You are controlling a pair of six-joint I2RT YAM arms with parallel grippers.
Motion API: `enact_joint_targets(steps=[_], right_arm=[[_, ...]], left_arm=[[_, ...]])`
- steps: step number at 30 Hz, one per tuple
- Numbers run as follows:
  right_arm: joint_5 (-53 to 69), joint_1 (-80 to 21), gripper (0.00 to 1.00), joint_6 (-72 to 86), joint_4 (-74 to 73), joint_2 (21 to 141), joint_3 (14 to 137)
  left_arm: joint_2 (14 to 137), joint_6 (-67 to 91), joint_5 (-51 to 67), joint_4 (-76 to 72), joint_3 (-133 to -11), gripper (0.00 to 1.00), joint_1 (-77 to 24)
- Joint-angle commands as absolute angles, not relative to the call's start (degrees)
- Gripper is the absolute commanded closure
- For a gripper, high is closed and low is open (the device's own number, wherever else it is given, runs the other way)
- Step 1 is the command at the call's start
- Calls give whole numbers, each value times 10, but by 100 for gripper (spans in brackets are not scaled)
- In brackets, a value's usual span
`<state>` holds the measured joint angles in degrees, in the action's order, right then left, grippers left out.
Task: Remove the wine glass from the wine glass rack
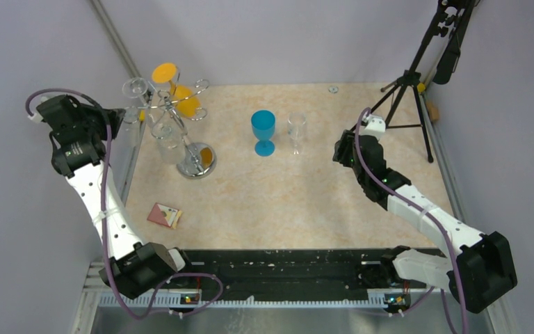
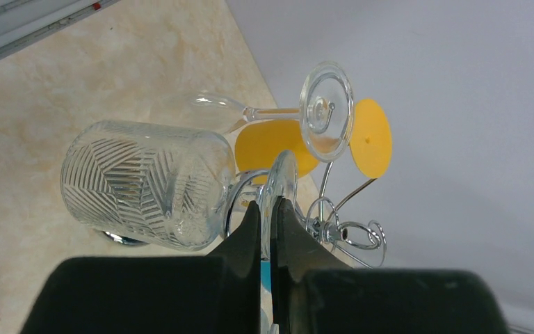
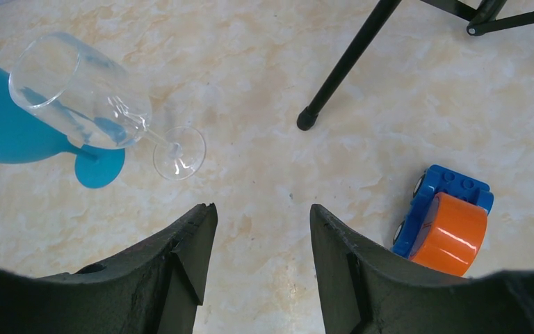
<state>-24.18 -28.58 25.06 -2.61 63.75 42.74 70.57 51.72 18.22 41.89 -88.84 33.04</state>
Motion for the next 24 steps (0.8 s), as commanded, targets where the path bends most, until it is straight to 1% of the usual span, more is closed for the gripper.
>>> enact_joint_targets(steps=[1, 9, 13, 18, 24], right_arm=[[-252, -277, 45, 247, -5, 621, 422], [-254, -273, 45, 248, -5, 623, 424], [-256, -272, 45, 248, -5, 625, 426], [-257, -270, 45, 245, 3, 627, 426], [-247, -269, 45, 247, 15, 635, 428]], left_arm=[[678, 549, 182, 236, -855, 100, 336], [677, 590, 210, 145, -804, 100, 335], [687, 618, 253, 120, -802, 100, 335], [697, 652, 316, 102, -796, 100, 335], [697, 660, 354, 109, -800, 100, 336]])
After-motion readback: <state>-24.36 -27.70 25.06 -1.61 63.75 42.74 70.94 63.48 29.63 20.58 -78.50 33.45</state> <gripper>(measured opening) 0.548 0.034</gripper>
